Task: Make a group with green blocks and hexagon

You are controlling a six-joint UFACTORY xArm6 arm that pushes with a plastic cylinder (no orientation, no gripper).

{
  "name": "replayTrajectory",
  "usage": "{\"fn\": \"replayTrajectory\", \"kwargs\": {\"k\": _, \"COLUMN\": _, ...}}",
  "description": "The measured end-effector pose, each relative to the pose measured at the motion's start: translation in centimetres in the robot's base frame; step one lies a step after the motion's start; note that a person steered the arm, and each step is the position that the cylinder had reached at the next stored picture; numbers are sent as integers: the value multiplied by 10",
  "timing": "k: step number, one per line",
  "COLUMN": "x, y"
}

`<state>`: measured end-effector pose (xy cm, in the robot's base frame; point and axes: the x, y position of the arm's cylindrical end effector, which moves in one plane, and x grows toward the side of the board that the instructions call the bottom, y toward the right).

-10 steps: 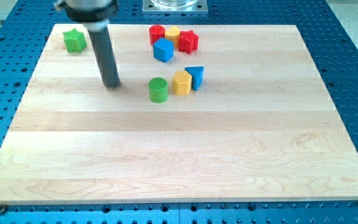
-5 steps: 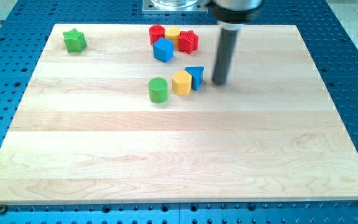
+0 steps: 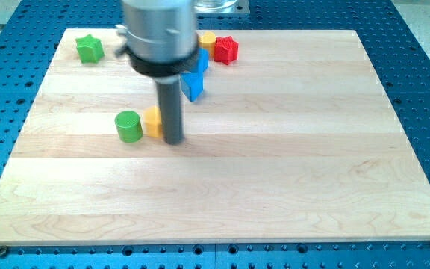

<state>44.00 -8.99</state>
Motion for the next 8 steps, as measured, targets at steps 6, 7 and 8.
{"fn": "replayTrajectory", "kwargs": {"k": 6, "x": -110, "y": -99}}
{"fn": "replayTrajectory", "kwargs": {"k": 7, "x": -108, "y": -89}}
{"fn": "replayTrajectory", "kwargs": {"k": 8, "x": -128, "y": -105}}
